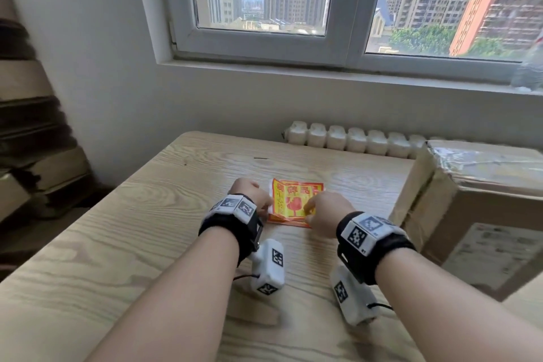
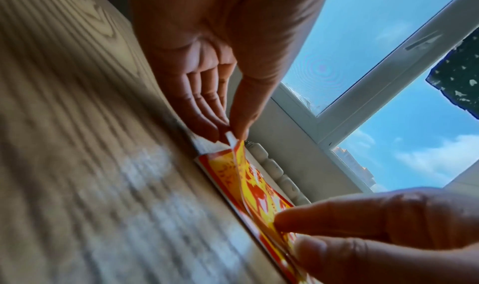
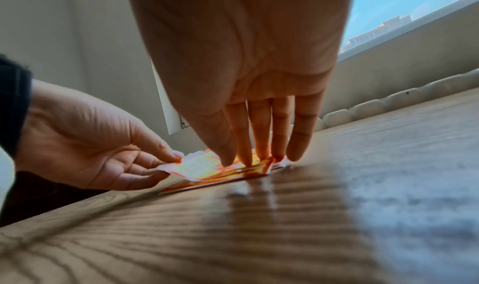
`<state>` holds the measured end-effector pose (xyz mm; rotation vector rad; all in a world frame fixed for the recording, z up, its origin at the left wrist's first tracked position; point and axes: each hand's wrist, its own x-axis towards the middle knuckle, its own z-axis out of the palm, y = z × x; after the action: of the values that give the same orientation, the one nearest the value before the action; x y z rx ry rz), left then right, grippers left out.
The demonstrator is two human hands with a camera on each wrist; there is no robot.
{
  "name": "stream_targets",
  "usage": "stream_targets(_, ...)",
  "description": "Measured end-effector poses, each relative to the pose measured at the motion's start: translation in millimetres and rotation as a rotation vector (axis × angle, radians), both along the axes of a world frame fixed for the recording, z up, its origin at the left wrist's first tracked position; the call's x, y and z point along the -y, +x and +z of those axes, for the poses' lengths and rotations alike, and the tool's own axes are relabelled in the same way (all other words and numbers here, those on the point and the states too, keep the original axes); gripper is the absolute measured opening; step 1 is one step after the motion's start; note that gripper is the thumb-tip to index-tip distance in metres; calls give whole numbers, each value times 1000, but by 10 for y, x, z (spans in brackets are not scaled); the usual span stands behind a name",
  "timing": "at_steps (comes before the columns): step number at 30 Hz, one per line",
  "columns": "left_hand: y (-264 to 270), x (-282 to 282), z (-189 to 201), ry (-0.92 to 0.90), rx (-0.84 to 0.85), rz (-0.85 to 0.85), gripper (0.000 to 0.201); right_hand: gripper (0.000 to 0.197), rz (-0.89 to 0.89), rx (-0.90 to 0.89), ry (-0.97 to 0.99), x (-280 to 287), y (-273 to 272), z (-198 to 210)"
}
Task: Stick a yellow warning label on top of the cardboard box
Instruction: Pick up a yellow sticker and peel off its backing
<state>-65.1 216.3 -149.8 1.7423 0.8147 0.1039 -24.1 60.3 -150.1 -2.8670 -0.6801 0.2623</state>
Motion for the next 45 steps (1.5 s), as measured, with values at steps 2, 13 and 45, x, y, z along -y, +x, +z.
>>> stream_targets(2, -77, 24, 38, -81, 27, -5, 30, 35, 4, -22, 37, 52, -54, 78)
stream_targets(13, -689, 380, 671, -218, 277, -102, 35, 40, 98, 76, 510, 252, -695, 760)
stream_targets(45, -808, 215, -68, 423, -309, -180, 38, 11, -159, 57, 765, 854, -854, 777)
